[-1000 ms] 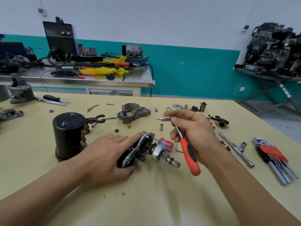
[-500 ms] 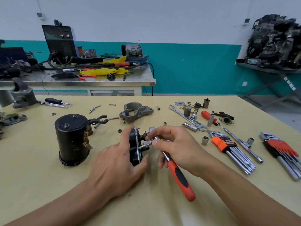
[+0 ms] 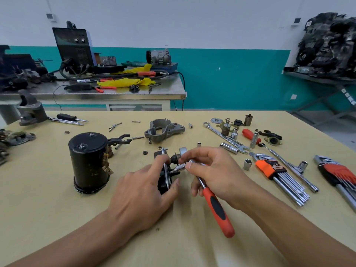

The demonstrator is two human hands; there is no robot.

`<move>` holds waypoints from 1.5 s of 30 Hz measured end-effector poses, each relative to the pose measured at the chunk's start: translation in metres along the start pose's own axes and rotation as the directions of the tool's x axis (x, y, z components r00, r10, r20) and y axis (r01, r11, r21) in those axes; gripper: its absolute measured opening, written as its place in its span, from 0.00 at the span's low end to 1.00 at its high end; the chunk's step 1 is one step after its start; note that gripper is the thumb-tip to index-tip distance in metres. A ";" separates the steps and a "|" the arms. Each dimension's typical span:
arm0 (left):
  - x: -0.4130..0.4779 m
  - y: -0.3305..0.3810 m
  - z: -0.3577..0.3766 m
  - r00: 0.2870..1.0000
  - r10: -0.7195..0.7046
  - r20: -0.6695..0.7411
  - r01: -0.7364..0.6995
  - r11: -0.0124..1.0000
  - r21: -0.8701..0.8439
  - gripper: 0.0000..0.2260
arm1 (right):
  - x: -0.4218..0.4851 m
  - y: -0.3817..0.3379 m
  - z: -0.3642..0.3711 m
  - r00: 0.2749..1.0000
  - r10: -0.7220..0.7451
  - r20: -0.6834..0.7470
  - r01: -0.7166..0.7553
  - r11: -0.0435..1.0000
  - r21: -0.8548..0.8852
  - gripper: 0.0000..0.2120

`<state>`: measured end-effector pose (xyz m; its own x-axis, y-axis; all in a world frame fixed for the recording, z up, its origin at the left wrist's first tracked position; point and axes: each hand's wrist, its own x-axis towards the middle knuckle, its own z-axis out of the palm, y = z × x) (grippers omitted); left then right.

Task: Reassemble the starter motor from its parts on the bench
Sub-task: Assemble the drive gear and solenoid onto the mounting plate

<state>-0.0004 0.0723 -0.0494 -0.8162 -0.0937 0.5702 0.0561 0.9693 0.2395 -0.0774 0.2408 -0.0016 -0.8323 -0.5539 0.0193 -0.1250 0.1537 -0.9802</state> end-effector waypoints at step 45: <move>0.009 -0.002 -0.007 0.988 0.014 0.155 -0.007 0.999 -0.050 0.11 | 0.009 0.017 -0.001 0.997 -0.080 0.006 0.080 0.988 -0.130 0.06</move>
<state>-0.0037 0.0674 -0.0391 -0.8947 -0.0434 0.4445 0.0901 0.9572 0.2749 -0.0881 0.2393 -0.0174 -0.8167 -0.5690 0.0961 -0.2601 0.2144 -0.9415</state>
